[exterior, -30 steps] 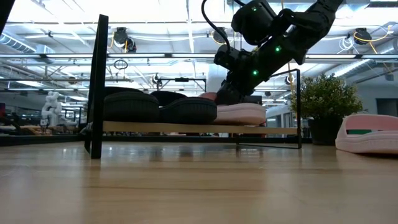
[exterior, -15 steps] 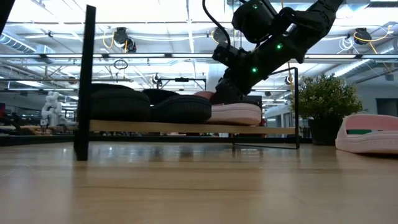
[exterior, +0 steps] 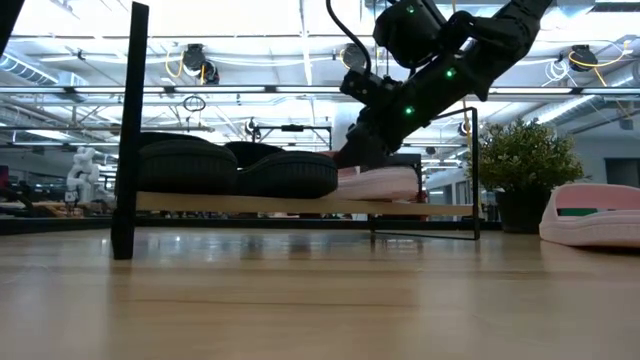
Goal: Pick and place slides into the shelf
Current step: Put the bottom pink slipper on the shelf
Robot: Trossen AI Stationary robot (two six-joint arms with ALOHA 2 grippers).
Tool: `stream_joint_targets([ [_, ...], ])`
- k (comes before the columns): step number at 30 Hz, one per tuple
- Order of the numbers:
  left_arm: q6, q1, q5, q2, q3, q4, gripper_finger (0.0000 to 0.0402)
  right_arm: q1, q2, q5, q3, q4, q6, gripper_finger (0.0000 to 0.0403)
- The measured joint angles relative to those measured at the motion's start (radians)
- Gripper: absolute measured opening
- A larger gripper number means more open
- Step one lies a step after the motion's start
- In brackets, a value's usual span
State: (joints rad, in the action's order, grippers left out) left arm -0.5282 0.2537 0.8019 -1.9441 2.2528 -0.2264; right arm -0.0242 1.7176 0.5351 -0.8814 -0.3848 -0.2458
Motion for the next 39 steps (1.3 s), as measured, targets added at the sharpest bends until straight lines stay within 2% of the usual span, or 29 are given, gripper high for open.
stream_joint_targets([
  [10, 0.000, -0.001, 0.000, 0.000, 0.000, 0.000, 0.0047, 0.000, 0.000, -0.021, 0.000, 0.009, 0.034, 0.0112],
  [17, 0.000, 0.000, 0.000, 0.000, 0.000, -0.001, 0.0047, -0.001, 0.000, -0.088, 0.000, 0.014, 0.061, 0.0134],
  [26, 0.000, 0.000, 0.000, 0.000, 0.000, -0.002, 0.0047, -0.001, 0.000, -0.095, 0.000, 0.022, 0.050, 0.0164],
  [39, 0.030, 0.000, 0.000, 0.000, 0.000, -0.007, 0.0047, 0.000, -0.018, -0.106, 0.000, 0.025, 0.013, 0.0242],
])
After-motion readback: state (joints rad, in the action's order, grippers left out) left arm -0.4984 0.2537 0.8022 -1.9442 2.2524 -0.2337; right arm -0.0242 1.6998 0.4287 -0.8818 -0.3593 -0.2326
